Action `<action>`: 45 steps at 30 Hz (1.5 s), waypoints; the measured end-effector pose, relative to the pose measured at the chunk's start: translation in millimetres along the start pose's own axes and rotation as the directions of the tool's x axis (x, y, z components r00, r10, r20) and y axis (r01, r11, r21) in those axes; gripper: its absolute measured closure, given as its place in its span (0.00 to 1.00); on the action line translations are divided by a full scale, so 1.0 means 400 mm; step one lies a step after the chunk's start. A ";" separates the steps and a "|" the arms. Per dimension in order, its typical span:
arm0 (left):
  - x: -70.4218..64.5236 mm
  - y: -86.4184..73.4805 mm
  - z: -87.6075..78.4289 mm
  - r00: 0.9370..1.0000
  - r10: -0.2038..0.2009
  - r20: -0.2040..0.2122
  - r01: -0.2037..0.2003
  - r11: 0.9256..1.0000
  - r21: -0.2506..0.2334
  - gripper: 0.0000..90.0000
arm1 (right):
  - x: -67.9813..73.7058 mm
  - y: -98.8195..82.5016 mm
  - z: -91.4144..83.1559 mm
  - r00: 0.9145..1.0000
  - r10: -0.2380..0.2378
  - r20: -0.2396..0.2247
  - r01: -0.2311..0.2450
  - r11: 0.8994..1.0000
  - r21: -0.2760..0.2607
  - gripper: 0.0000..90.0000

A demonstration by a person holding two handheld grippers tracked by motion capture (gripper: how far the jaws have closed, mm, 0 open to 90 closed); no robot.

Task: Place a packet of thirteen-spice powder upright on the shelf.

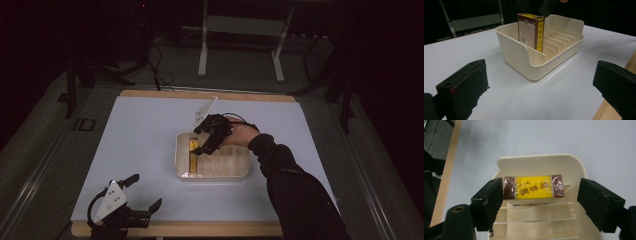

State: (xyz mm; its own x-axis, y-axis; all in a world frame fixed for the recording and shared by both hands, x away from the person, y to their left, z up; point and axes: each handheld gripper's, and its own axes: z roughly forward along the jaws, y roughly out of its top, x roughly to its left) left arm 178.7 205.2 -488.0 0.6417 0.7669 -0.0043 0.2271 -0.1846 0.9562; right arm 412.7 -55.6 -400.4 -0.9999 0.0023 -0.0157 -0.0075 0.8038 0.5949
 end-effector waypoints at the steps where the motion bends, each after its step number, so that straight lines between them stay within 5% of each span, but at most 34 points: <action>1: 0.000 0.000 0.000 1.000 0.000 0.000 0.000 1.000 0.000 0.00 | -0.002 0.001 -0.006 1.000 0.003 0.011 -0.003 1.000 -0.008 0.22; 8: 0.000 0.000 0.001 1.000 -0.002 0.000 0.002 1.000 0.000 0.00 | -0.010 -0.003 -0.045 0.996 0.072 0.046 -0.072 0.997 0.004 0.12; 19: 0.000 -0.001 0.002 1.000 -0.002 0.001 0.002 1.000 0.001 0.00 | -0.010 -0.039 -0.062 0.990 0.098 0.099 -0.101 0.995 0.025 0.12; 23: 0.001 -0.001 0.001 1.000 -0.003 0.000 0.003 1.000 0.001 0.00 | -0.016 -0.062 -0.076 0.983 0.133 0.128 -0.133 0.991 -0.009 0.12; 31: 0.000 -0.001 0.002 1.000 -0.003 0.002 0.003 1.000 0.001 0.00 | -0.009 -0.104 -0.112 0.952 0.219 0.216 -0.203 0.975 -0.092 0.12; 34: 0.001 -0.001 0.002 1.000 -0.004 0.000 0.004 1.000 0.002 0.00 | 0.002 -0.128 -0.132 0.938 0.276 0.209 -0.246 0.956 -0.158 0.12; 37: 0.001 -0.001 0.003 1.000 -0.002 0.001 0.002 1.000 0.003 0.00 | 0.014 -0.149 -0.145 0.927 0.292 0.234 -0.252 0.949 -0.187 0.14; 43: 0.000 -0.001 0.001 1.000 -0.001 -0.002 0.001 1.000 0.003 0.00 | 0.036 -0.194 -0.180 0.889 0.374 0.263 -0.301 0.912 -0.279 0.15; 45: 0.000 -0.001 0.001 1.000 -0.001 -0.002 0.001 1.000 0.003 0.00 | 0.043 -0.209 -0.190 0.879 0.387 0.278 -0.308 0.906 -0.290 0.15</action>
State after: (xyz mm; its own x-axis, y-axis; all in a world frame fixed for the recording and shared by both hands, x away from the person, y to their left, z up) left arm 178.9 204.8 -488.5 0.6400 0.7684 -0.0049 0.2303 -0.1857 0.9552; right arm 395.2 -168.0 -389.2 -0.8780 0.4787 -0.0067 0.2966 0.5548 0.7773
